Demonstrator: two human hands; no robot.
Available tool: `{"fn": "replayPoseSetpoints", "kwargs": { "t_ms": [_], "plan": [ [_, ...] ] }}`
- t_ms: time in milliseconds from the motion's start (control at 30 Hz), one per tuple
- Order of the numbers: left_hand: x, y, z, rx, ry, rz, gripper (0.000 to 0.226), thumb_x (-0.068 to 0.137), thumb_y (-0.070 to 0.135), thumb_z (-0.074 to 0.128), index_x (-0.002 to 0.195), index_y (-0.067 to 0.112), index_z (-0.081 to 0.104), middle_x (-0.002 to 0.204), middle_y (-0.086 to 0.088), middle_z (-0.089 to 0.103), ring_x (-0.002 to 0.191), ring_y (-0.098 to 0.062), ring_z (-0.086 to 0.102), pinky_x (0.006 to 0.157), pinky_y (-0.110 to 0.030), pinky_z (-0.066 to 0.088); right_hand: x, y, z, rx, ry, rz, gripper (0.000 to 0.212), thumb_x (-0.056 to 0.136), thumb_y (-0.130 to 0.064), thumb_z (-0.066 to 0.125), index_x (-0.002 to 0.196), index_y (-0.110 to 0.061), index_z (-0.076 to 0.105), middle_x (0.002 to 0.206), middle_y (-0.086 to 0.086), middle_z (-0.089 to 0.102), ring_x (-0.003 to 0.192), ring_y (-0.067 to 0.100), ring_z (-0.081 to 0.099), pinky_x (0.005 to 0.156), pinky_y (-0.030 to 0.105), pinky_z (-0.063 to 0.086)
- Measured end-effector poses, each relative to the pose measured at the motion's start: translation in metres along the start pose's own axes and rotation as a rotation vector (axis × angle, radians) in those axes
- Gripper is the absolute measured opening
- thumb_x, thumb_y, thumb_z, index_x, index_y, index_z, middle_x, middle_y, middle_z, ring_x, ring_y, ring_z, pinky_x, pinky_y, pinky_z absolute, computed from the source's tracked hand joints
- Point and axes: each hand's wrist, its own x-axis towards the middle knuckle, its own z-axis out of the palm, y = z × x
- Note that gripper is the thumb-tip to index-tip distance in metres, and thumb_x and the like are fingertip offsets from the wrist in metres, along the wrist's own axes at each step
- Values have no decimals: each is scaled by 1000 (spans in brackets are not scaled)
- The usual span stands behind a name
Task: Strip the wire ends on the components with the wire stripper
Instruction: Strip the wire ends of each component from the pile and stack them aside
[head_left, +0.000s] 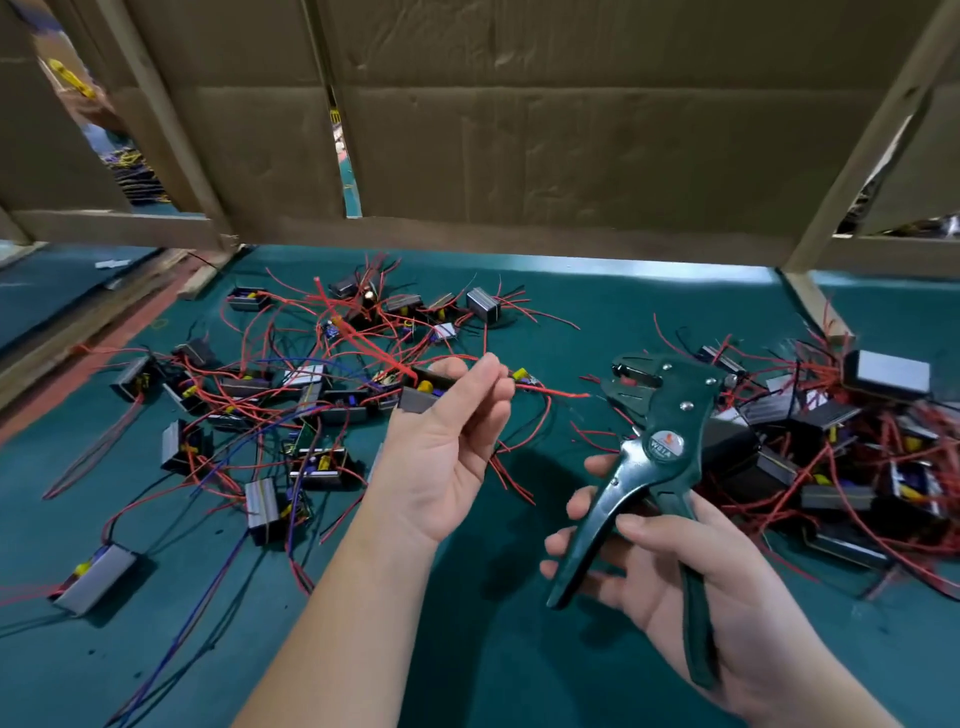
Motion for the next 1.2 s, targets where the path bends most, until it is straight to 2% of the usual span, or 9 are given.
{"fn": "replayPoseSetpoints", "kwargs": {
  "t_ms": [133,233,300,400,500,800,967,1133,1200],
  "plan": [
    [-4,-5,2,5,-95,-27,32,54,3,70,77,17,51,74,-8,73,66,-11,72,53,-15,54,-1,0,0,9,-51,-77,45,58,5,63,103,1,66,95,30,62,77,48,64,73,53,55],
    [-7,-9,5,49,-93,-24,33,56,0,68,77,18,50,75,-11,74,64,-14,72,52,-17,54,-2,-3,2,3,-110,-208,55,57,-6,78,110,2,64,116,30,60,80,47,64,75,51,53],
    [-8,-12,6,97,-83,-4,31,60,3,67,78,21,48,76,-10,74,61,-15,71,50,-18,53,-3,-4,4,-32,-111,-273,58,61,-14,82,114,1,63,122,26,60,82,46,64,77,51,52],
    [-8,-14,6,126,-72,18,32,61,6,68,78,23,48,77,-10,74,60,-15,71,49,-18,53,-4,-4,0,-62,-51,-289,52,64,-6,71,115,-2,64,109,21,68,82,46,65,76,51,53],
    [-9,-14,6,126,-77,28,31,61,5,68,77,22,48,77,-9,74,60,-14,71,49,-17,52,-4,-2,-2,-72,1,-280,54,67,-7,63,119,0,58,107,20,69,82,47,66,75,51,54],
    [-6,-19,2,203,-63,75,32,62,6,72,81,19,51,79,-12,74,61,-15,70,51,-19,53,-6,-3,-2,-91,-42,-300,50,70,-4,60,120,-2,61,108,23,66,84,47,65,77,52,51],
    [-7,-21,4,202,-59,78,38,60,9,74,90,19,52,82,-12,74,64,-18,71,54,-22,54,-4,-3,-2,-71,-5,-268,59,67,-6,63,126,-4,59,95,28,65,84,47,64,75,51,51],
    [-13,-29,12,-155,-113,-142,44,62,8,70,106,12,61,95,-7,74,75,-12,72,62,-19,56,-3,-4,-1,-61,-11,-283,60,69,-6,62,129,-4,57,92,29,64,86,46,64,77,53,50],
    [-19,-36,16,-167,-151,-243,47,61,12,75,106,14,66,93,-3,71,68,-6,68,49,-15,52,-4,-4,1,-56,-35,-289,58,70,-5,60,127,-2,57,96,28,65,85,44,65,76,52,51]
  ]
}}
